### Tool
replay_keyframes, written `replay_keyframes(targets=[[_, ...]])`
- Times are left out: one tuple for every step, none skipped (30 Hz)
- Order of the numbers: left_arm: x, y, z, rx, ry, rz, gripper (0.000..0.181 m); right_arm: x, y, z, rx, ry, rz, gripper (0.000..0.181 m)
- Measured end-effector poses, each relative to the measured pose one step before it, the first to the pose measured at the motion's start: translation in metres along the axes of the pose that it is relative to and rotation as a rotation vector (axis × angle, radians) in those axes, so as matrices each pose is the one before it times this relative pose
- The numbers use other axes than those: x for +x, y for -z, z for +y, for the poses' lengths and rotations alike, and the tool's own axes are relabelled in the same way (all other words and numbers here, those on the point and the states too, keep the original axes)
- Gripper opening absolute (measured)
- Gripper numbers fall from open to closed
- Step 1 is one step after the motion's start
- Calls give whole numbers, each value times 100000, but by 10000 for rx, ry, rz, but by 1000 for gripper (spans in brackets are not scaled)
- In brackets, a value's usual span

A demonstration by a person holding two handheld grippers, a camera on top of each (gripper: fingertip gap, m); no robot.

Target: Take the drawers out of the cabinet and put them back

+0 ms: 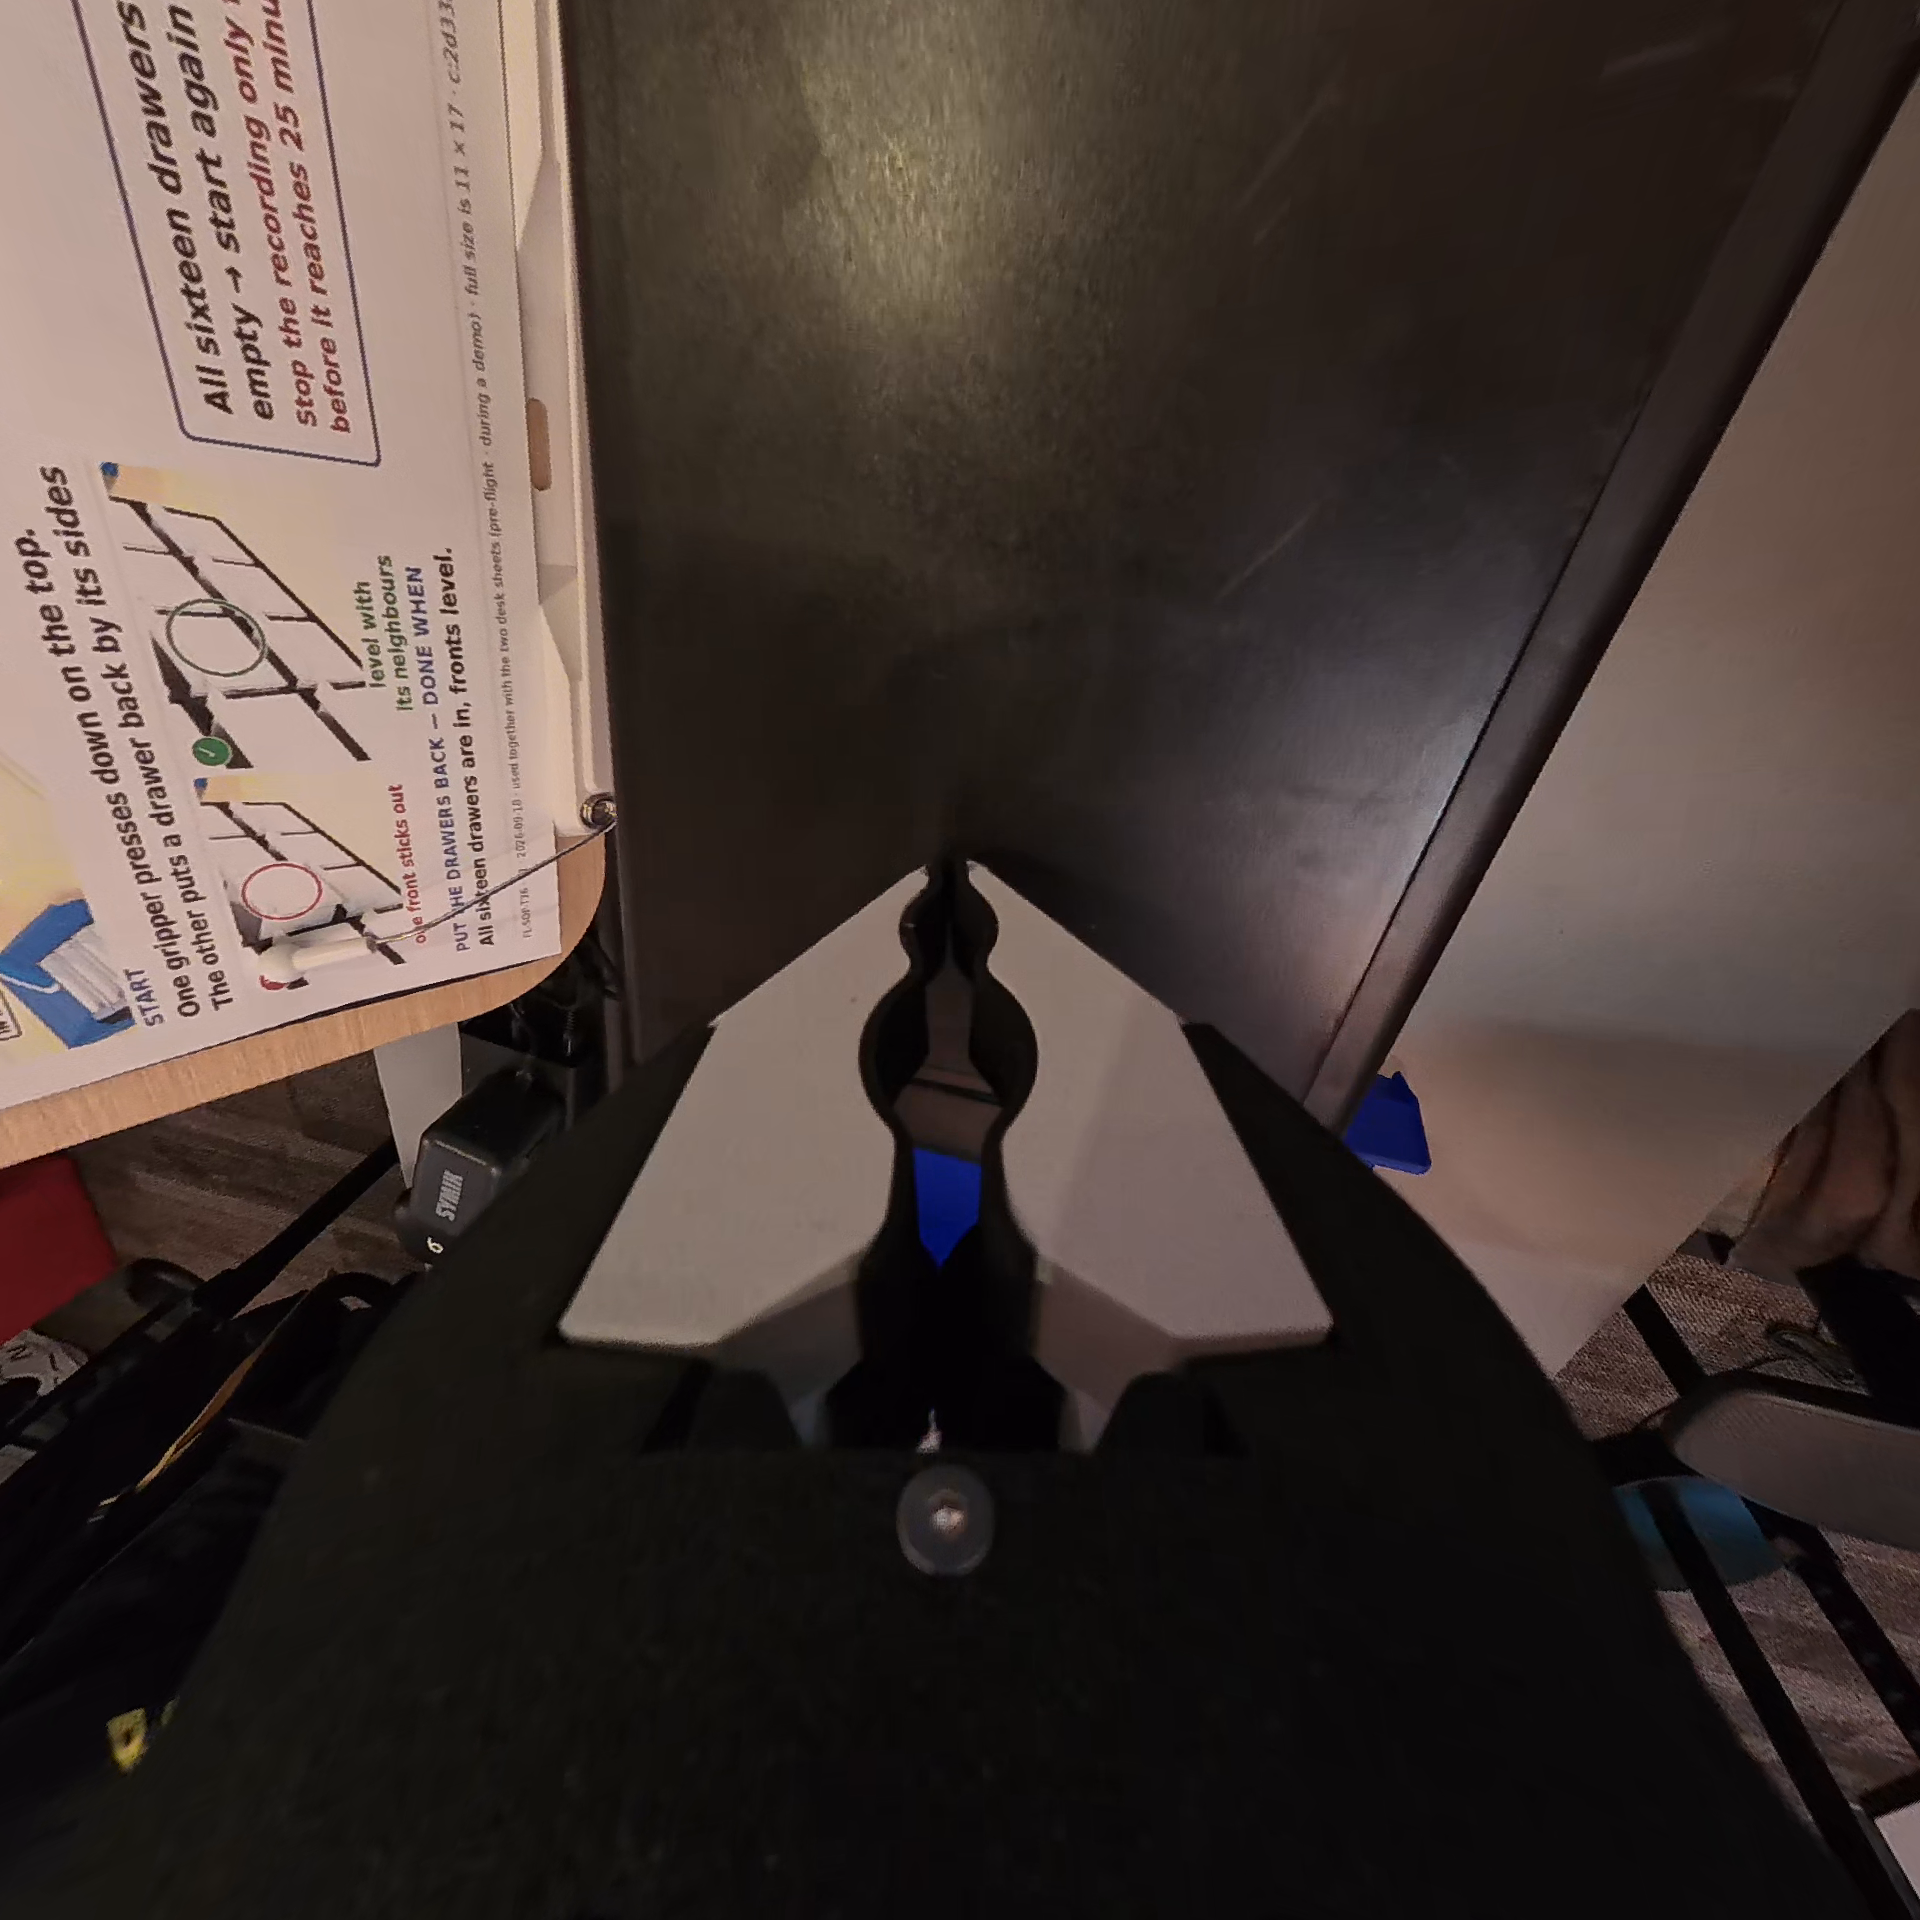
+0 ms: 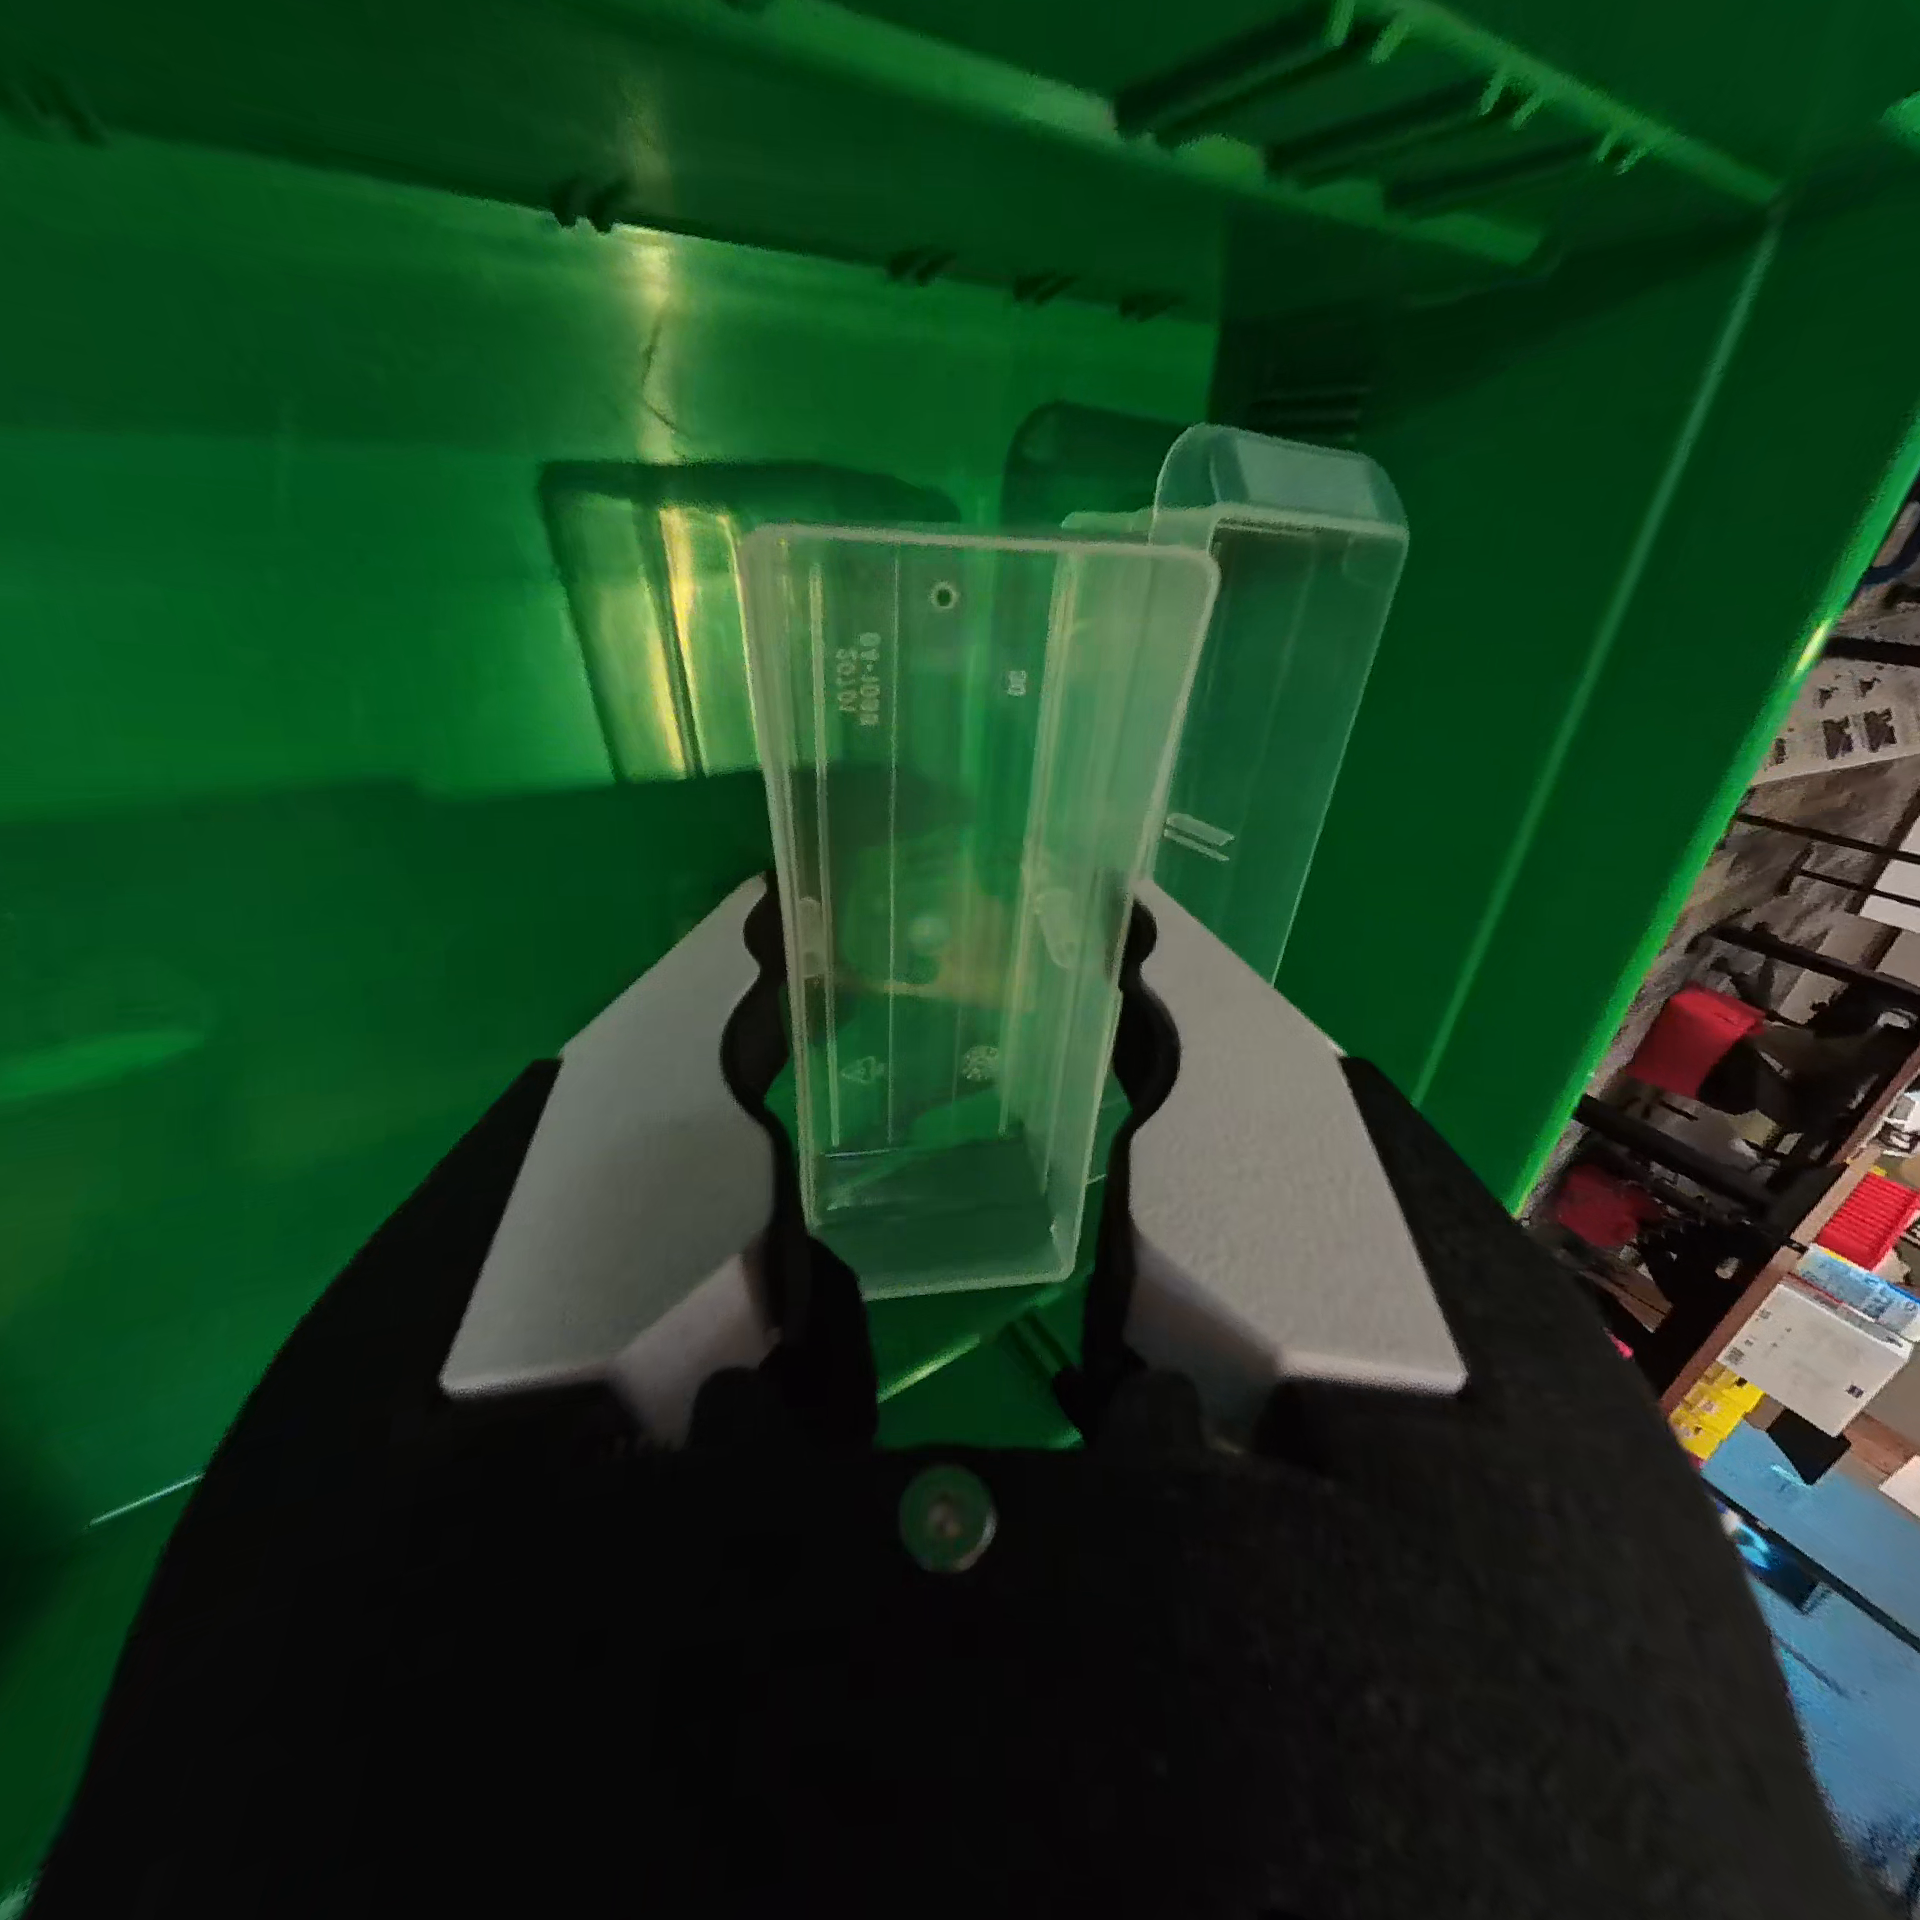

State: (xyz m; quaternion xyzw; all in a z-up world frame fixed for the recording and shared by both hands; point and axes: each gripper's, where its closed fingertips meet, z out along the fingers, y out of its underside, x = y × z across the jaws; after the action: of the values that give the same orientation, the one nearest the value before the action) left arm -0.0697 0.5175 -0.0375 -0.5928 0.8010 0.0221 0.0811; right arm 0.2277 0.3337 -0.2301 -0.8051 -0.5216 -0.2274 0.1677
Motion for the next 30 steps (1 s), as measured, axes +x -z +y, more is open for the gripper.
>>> replay_keyframes(targets=[[-7, -6, -2, -67, -10, -14, 0, -21, -24, 36, 27, -81, -37, 62], [-1, 3, 11, -73, -17, -22, 0, 22, -16, 16, 19, -15, -76, 63], [-1, -1, -3, -76, -31, -34, 0, -57, 14, 32, -21, 99, -147, 63], [0, -1, 16, -75, -20, -37, 0, -49, -14, 94, -67, 162, -135, 63], [3, 5, -2, -65, -17, -42, 0, -11, -50, 143, -110, 173, -110, 63], [-5, -4, 2, -52, -20, -43, 0, -27, -17, -16, -46, 92, -143, 64], [-5, 2, 8, -37, -8, -30, 0, -79, -47, 33, -93, 15, -215, 64], [2, -4, -12, -18, 4, -17, 0, 10, -42, 68, -129, -33, -211, 65], [-3, 1, 6, -7, 22, 2, 0, 41, -27, 64, -142, -88, -199, 65], [4, 1, 2, 16, 43, 15, 0, -93, -48, 64, -128, -125, -279, 65], [0, -2, -9, 32, 46, 17, 0, -19, -63, 141, -155, -51, -190, 65], [-1, 5, 8, 40, 26, 22, 0, 85, -24, 99, -128, 32, -47, 65], [1, -2, -1, 48, 36, 25, 0, 114, 17, 57, -77, 53, 41, 66], [8, -3, -5, 51, 41, 27, 0, 61, 17, 25, -35, 28, 32, 67], [-2, 1, -4, 48, 25, 22, 0, -33, 4, 12, -15, -27, -22, 68], [-1, -4, -8, 42, 22, 18, 0, -68, 25, 48, -31, -25, -30, 70], [11, 2, -2, 36, 20, 21, 0, -75, 49, 18, 2, -45, -36, 72], [-4, -3, -1, 29, 12, 15, 0, 14, 83, 66, -22, -95, -7, 73], [-6, 1, -1, 22, 9, 17, 0, 81, 129, 75, -36, -88, 23, 73], [2, -6, 0, 19, 13, 13, 0, 150, 212, -7, 31, -50, 90, 73], [-1, -1, -9, 15, 3, 4, 0, 248, 338, -56, 99, -48, 177, 73], [4, 4, 2, 12, -5, 3, 0, 315, 438, -63, 123, -111, 195, 71], [2, -6, -5, 10, -3, 1, 0, 182, 500, -107, 158, -176, 91, 69], [-1, 6, -1, 7, -7, 2, 0, 101, 513, -176, 225, -155, 87, 67], [3, -4, 7, 9, -8, 2, 0, 132, 471, -170, 218, -78, 169, 62], [-2, 4, -9, 11, -9, -5, 0, 47, 314, -57, 137, -12, 174, 58], [-4, -5, 0, 11, -11, -8, 0, -23, 94, 57, 42, 16, 145, 56], [0, 2, -7, 16, -2, -8, 0, -99, -101, 118, -23, 0, 82, 55], [-7, -3, -4, 23, 2, -11, 0, -162, -245, 171, -72, -57, 1, 55], [4, -4, -4, 28, 9, -14, 0, -30, -347, 257, -135, -81, 38, 56]])
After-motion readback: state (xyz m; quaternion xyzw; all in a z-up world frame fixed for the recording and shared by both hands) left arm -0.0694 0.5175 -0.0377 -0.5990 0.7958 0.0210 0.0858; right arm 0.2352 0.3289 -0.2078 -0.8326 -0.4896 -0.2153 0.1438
